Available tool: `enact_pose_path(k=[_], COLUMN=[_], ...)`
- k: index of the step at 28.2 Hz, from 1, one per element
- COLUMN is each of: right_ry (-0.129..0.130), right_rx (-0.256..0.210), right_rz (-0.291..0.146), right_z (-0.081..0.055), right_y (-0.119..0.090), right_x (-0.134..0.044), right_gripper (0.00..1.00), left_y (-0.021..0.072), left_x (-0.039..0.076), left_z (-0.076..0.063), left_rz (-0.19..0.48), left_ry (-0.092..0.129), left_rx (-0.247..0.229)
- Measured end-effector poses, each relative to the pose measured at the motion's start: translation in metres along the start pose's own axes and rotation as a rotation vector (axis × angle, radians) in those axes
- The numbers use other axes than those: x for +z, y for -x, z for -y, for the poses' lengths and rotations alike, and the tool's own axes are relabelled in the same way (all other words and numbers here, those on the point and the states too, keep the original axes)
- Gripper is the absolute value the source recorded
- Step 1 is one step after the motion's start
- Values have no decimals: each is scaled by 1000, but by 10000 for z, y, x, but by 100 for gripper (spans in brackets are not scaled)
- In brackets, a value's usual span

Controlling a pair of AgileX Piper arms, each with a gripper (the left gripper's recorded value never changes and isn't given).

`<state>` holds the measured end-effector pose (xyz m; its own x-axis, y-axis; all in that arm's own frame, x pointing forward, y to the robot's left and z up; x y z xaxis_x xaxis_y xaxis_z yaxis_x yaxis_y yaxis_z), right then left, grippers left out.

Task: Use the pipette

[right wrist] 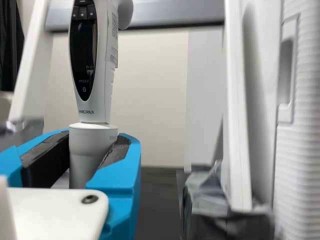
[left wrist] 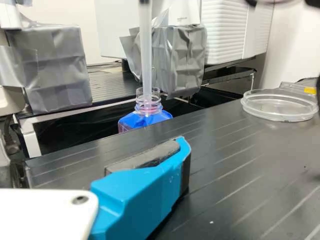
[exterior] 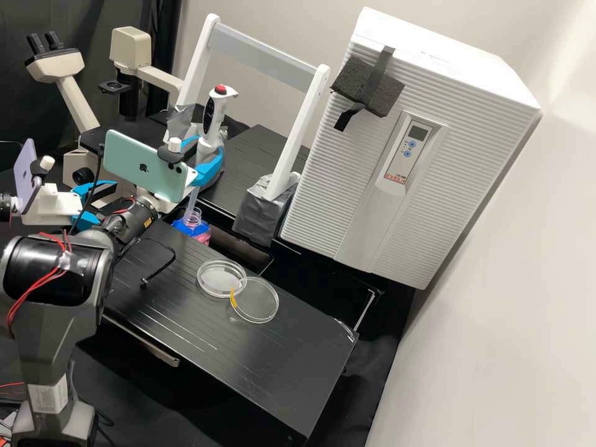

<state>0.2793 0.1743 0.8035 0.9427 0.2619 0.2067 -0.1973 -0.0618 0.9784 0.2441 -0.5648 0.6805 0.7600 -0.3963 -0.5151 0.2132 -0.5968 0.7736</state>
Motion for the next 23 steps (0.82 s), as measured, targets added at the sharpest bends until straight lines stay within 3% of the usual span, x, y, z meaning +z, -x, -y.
enact_pose_path(k=[9,12,15,17,18,23], right_ry=[-49,-67,-68,-53,-51,-74], right_rx=[92,109,133,137,146,191], right_rz=[-64,-72,-69,-64,-60,-77], right_z=[-285,-446,-595,-717,-770,-1032], right_y=[-1,28,93,183,217,432], right_x=[-210,-263,-247,-206,-181,-67], right_gripper=[0,0,0,0,0,0], left_y=[30,31,30,32,32,54], left_x=[52,71,85,107,122,227], left_z=[39,43,46,44,46,24], left_rz=[10,16,21,30,40,117], left_ry=[9,8,10,29,25,29], left_rx=[-3,-3,-5,-5,-7,-14])
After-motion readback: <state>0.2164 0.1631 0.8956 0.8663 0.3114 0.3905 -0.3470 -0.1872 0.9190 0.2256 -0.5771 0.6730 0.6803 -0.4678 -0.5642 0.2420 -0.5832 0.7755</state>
